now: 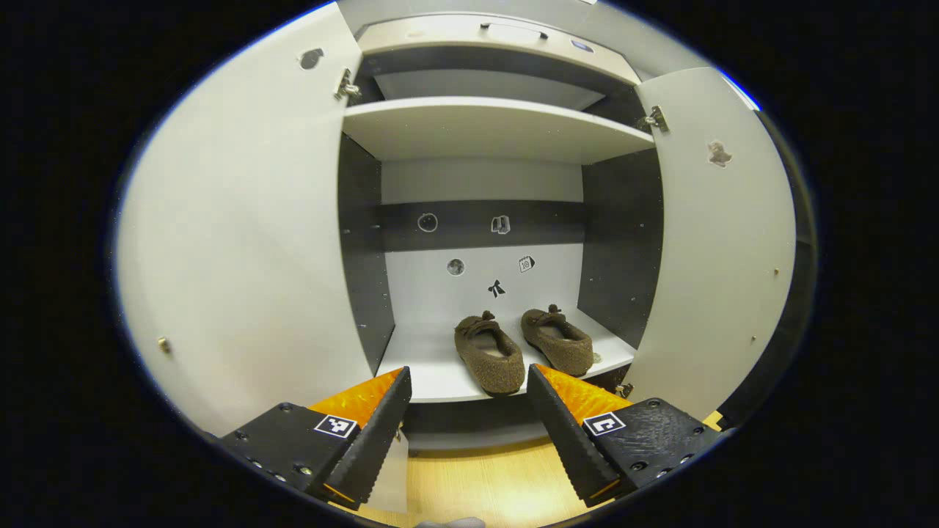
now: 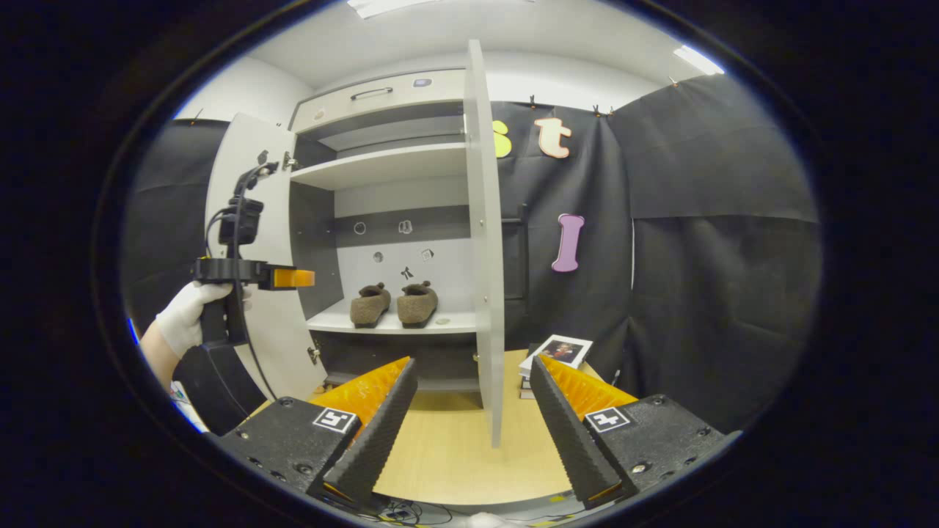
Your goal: Grab one shoe with the right hand and put it into the shoe cabinet, grab the other shoe with the left hand and put it into the shoe cabinet; then close the right door with the right hand and the left door with the left hand.
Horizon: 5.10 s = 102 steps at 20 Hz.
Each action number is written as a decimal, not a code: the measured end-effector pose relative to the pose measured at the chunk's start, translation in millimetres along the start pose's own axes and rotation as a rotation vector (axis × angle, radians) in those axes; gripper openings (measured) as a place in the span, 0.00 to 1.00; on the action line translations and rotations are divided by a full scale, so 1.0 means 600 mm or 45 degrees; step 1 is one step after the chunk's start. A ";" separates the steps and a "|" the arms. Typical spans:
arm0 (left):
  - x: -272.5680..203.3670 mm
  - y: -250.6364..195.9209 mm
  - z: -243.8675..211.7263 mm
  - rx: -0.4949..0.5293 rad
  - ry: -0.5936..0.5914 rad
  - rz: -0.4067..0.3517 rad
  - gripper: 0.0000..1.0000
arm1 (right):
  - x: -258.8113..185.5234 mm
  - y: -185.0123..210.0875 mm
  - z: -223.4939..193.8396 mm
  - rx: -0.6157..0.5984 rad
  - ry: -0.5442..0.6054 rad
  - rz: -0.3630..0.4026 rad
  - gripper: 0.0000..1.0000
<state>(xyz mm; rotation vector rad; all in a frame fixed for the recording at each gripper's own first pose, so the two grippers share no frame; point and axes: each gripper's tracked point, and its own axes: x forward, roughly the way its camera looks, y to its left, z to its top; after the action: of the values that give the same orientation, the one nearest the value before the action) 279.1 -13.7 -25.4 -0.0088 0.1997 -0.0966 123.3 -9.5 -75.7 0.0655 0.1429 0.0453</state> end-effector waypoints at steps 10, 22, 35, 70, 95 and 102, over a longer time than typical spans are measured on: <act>-0.266 0.033 -0.047 -0.015 -0.108 0.076 0.95 | -0.054 0.014 0.003 -0.016 -0.038 -0.021 0.98; -0.342 0.001 -0.194 -0.046 0.016 0.089 0.97 | -0.005 -0.067 -0.007 -0.043 0.027 -0.134 0.98; -0.294 -0.015 -0.128 -0.096 -0.061 0.192 0.97 | 0.229 -0.213 0.132 -0.028 -0.073 -0.221 0.99; -0.331 0.113 -0.131 -0.041 -0.055 0.366 0.98 | 0.198 0.088 0.129 -0.095 -0.100 0.203 0.99; -0.123 0.367 -0.039 0.066 -0.152 0.471 0.94 | -0.175 0.037 -0.083 0.060 0.119 -0.002 0.99; -0.120 0.338 -0.034 0.121 -0.172 0.461 0.84 | -0.172 0.021 -0.060 0.021 0.111 0.001 0.99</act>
<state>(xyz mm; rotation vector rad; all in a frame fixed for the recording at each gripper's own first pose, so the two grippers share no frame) 224.2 195.2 -34.8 0.1153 0.0591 0.2552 15.5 0.2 -96.0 0.0802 0.2304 0.0476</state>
